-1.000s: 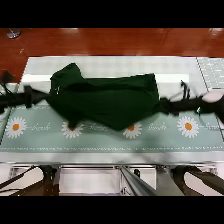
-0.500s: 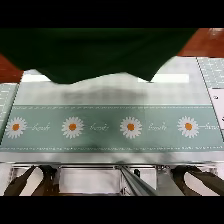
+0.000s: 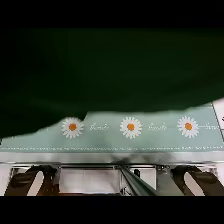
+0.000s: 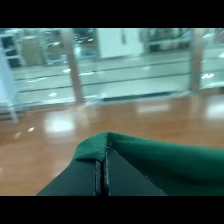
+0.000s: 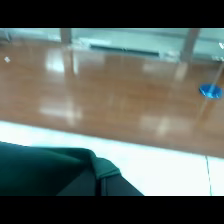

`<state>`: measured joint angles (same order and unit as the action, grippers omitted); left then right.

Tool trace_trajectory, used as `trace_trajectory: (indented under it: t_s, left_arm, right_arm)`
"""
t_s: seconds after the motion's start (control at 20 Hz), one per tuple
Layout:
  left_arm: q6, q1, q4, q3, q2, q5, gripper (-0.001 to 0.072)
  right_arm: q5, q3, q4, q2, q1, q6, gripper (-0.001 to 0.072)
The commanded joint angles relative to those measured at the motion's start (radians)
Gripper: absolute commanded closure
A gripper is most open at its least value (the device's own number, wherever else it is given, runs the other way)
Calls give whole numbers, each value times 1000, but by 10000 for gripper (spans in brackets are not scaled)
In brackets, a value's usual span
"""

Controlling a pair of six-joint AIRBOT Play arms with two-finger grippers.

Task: Fold the shirts.

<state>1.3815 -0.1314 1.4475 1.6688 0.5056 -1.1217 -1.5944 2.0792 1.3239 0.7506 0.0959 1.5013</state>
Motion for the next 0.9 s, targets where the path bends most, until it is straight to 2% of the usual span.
trace_trajectory:
  t_s: [0.0,0.1,0.2,0.3,0.45,0.6,0.75,0.85]
  left_arm:
    - [27,134,204,4,-25,-97,691]
    - [35,136,211,-27,-8,-108,691]
    - [72,136,210,-98,22,-119,691]
    - [76,136,210,-190,69,-120,691]
    - [101,136,210,-317,209,-105,690]
    - [143,136,201,-375,387,6,690]
    - [166,137,167,-371,575,148,690]
    - [230,137,156,-371,686,240,690]
  right_arm:
    - [-136,-68,35,-65,0,21,677]
    - [-183,-165,28,-69,0,27,677]
    - [-167,-301,-14,-69,0,24,677]
    - [-75,-472,-57,-67,0,19,677]
    - [134,-732,-98,-18,0,9,677]
    - [301,-853,-114,132,0,0,677]
    - [444,-844,-161,339,0,-29,677]
    - [503,-793,-198,488,0,-32,677]
